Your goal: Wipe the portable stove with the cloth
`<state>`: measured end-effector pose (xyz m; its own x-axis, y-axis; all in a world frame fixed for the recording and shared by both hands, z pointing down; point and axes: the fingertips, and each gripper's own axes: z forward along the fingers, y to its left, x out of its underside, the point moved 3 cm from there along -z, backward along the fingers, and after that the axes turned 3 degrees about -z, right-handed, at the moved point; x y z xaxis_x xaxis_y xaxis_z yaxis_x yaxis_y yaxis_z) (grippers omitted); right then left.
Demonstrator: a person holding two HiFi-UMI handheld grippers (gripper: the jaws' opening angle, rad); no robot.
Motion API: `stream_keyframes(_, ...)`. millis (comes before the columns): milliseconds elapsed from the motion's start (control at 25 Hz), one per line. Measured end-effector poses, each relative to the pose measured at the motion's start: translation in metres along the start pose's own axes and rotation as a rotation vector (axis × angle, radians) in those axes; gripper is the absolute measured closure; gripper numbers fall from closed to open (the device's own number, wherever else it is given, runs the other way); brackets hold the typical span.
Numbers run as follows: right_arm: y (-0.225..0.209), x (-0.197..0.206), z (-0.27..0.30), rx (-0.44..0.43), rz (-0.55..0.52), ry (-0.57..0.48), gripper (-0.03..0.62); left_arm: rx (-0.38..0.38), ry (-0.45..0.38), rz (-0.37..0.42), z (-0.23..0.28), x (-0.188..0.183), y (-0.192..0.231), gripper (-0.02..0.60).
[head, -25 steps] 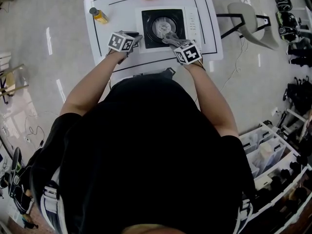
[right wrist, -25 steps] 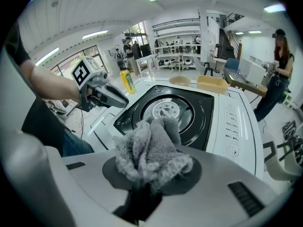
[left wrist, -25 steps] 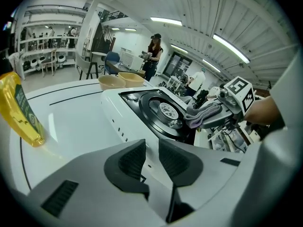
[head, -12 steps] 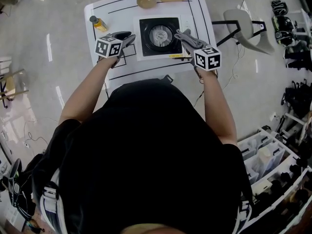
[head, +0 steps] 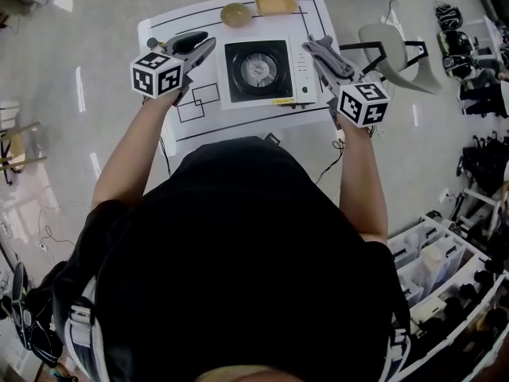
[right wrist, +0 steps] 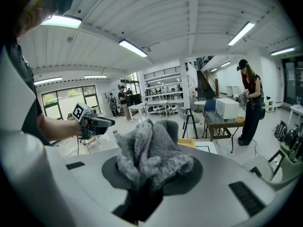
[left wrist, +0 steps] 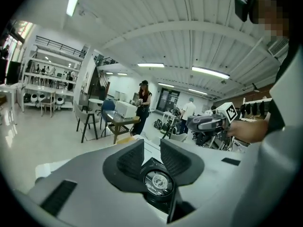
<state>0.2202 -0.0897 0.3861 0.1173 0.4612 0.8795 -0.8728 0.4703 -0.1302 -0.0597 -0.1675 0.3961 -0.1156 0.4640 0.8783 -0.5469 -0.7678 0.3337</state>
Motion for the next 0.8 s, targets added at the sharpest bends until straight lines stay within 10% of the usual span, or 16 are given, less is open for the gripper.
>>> stream_keyframes(800,-0.013,-0.040,-0.044,0.094,0.061,-0.148,0.474,0.007,-0.081,0.097,-0.020,-0.056,-0.024,0.463)
